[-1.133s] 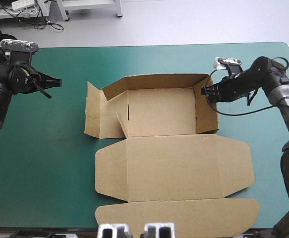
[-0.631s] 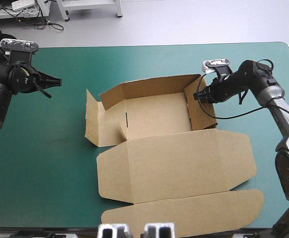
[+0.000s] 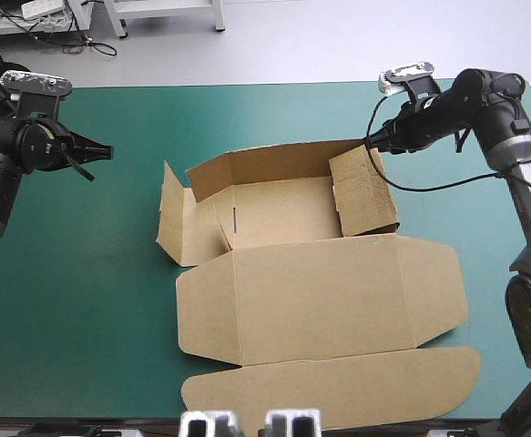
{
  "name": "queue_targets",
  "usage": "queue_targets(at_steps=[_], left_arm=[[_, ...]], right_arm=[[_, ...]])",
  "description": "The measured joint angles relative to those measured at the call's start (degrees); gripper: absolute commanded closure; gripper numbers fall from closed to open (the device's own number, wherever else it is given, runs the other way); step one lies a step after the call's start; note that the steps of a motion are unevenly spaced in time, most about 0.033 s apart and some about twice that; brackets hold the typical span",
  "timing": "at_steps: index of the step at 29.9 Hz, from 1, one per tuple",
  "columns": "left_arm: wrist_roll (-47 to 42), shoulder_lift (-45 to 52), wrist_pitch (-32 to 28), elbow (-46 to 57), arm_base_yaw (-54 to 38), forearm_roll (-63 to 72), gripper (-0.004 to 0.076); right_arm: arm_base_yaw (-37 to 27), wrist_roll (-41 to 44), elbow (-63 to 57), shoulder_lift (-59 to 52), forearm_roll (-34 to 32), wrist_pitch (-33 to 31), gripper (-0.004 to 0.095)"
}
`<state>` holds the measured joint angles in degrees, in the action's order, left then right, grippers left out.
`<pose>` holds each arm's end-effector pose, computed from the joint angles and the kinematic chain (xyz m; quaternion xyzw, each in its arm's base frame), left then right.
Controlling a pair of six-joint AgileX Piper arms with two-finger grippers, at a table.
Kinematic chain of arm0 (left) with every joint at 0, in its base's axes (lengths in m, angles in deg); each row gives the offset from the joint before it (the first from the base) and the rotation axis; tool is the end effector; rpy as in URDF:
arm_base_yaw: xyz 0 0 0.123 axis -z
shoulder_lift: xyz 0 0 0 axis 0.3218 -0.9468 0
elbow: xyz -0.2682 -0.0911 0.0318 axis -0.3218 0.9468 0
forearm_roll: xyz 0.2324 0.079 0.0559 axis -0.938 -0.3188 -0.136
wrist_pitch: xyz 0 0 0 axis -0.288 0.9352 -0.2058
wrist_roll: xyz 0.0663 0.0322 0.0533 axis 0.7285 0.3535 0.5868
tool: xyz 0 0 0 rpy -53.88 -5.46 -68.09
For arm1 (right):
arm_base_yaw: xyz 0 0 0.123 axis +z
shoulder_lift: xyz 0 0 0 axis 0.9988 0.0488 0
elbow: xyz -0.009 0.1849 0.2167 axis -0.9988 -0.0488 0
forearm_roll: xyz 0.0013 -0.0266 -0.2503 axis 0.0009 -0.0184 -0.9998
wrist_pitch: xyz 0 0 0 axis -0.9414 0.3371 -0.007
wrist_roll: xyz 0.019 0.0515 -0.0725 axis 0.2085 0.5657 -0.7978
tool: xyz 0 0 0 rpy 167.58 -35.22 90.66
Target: Fold the box
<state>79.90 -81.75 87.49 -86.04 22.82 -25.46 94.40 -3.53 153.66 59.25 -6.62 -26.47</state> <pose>0.2940 -0.0026 0.4180 0.0351 0.9220 0.0957 0.3734 0.3796 0.0706 0.3638 -0.1995 0.9337 0.1063 0.2776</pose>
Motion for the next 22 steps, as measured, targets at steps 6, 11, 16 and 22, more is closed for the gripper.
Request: queue_targets(at_steps=[6, 11, 16, 22], left_arm=[[0.0, 0.0, 0.0, 0.0, 0.0, 0.8, 0.0727], [0.0, 0.0, 0.0, 0.0, 0.0, 1.3, 0.0727], [0.0, 0.0, 0.0, 0.0, 0.0, 1.3, 0.0727], [0.0, 0.0, 0.0, 0.0, -0.1, 1.5, 0.0727]], right_arm=[[0.0, 2.1, 2.2, 0.0, -2.9, -6.2, 0.0589], [0.0, 3.7, 1.9, 0.0, -2.9, -6.8, 0.0589], [0.0, 4.0, 0.9, 0.7, -1.8, -6.9, 0.0589], [0.0, 4.1, -3.1, 3.5, -1.6, -6.8, 0.0589]])
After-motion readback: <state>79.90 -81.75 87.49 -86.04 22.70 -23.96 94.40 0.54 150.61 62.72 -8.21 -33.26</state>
